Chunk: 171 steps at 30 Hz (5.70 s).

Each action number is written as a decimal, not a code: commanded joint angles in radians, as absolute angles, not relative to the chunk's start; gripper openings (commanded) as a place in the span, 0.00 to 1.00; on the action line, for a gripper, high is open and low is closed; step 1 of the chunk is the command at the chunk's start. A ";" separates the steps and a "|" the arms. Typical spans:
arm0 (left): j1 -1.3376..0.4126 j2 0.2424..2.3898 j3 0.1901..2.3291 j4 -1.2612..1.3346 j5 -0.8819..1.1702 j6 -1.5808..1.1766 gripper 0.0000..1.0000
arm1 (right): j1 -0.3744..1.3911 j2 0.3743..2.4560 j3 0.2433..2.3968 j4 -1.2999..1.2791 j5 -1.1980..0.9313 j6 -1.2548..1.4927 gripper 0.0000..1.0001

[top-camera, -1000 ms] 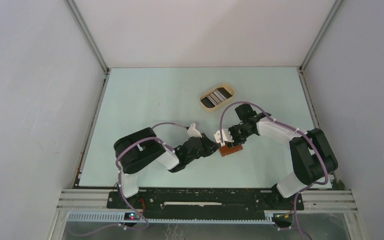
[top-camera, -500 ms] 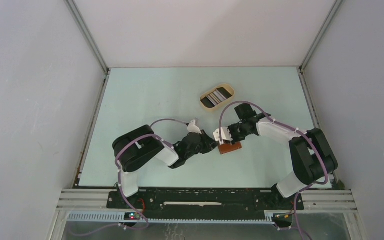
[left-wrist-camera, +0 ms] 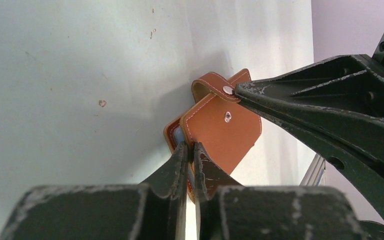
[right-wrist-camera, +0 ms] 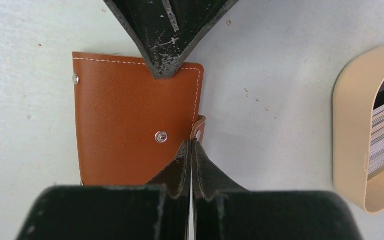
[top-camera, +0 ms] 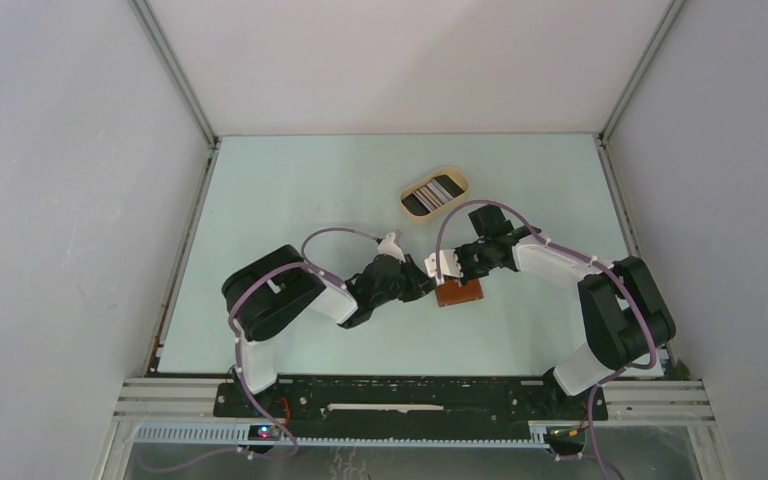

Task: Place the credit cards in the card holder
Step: Close the card holder at the center of the board.

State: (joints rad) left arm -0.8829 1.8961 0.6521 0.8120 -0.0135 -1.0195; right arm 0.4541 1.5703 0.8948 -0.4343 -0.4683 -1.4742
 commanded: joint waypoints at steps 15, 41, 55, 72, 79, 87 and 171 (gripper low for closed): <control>-0.787 1.894 0.896 0.412 0.098 -0.747 0.08 | 0.414 1.467 0.888 -0.550 -0.480 -1.302 0.00; -0.762 1.842 0.778 0.836 0.444 -0.728 0.10 | 0.460 1.545 0.926 -0.516 -0.434 -1.020 0.00; -0.808 1.919 0.894 0.591 0.349 -0.663 0.06 | 0.463 1.522 0.926 -0.492 -0.450 -0.987 0.00; -0.810 1.939 0.926 0.520 0.328 -0.653 0.04 | 0.483 1.522 0.926 -0.482 -0.439 -0.974 0.00; -0.811 1.938 0.926 0.518 0.329 -0.652 0.03 | 0.495 1.522 0.927 -0.490 -0.433 -0.983 0.00; -0.812 1.938 0.926 0.517 0.332 -0.650 0.03 | 0.511 1.542 0.935 -0.502 -0.425 -0.982 0.00; -0.823 1.611 0.555 0.886 0.127 -0.588 0.30 | 0.456 1.519 0.918 -0.566 -0.448 -1.069 0.54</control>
